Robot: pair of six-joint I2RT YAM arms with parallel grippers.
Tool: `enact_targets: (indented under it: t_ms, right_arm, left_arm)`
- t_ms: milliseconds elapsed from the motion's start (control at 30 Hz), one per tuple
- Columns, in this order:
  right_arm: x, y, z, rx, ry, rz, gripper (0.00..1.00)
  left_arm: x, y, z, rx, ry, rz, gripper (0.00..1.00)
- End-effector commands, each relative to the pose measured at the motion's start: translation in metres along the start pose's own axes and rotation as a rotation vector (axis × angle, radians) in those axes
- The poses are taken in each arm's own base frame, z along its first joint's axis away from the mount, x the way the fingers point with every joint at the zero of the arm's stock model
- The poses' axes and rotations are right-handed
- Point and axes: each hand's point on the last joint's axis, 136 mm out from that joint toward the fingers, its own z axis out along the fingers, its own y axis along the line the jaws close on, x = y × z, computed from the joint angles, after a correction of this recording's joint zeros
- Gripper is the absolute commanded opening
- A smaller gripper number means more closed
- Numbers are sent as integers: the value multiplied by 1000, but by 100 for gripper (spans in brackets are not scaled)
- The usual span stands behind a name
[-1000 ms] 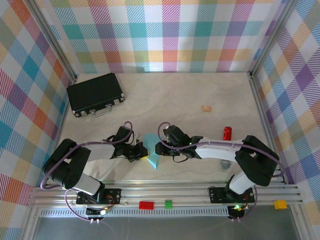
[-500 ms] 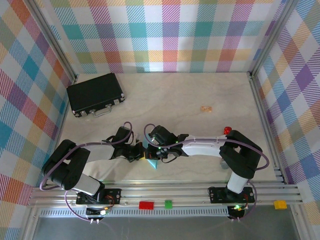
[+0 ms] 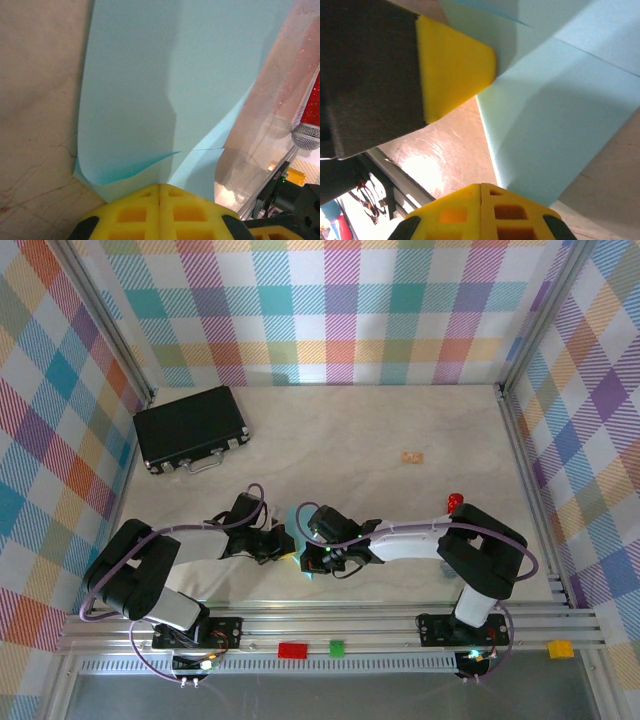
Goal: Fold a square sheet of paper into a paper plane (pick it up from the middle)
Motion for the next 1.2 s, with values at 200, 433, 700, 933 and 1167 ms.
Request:
enact_targets:
  t_ms: [200, 433, 700, 933, 1167]
  right_arm:
    - [-13, 26, 3, -53, -11, -27, 0]
    - [0, 0, 14, 2, 33, -5, 0]
    - [33, -16, 2, -44, 71, 40, 0]
    - [24, 17, -12, -116, 55, -3, 1]
    - [-11, 29, 1, -103, -16, 29, 2]
  left_arm:
    - [15, 32, 5, -114, 32, -65, 0]
    - [14, 33, 4, -121, 24, -62, 0]
    - [12, 34, 4, -130, 21, -56, 0]
    - [12, 33, 4, -126, 23, -56, 0]
    - [13, 32, 4, -122, 27, -55, 0]
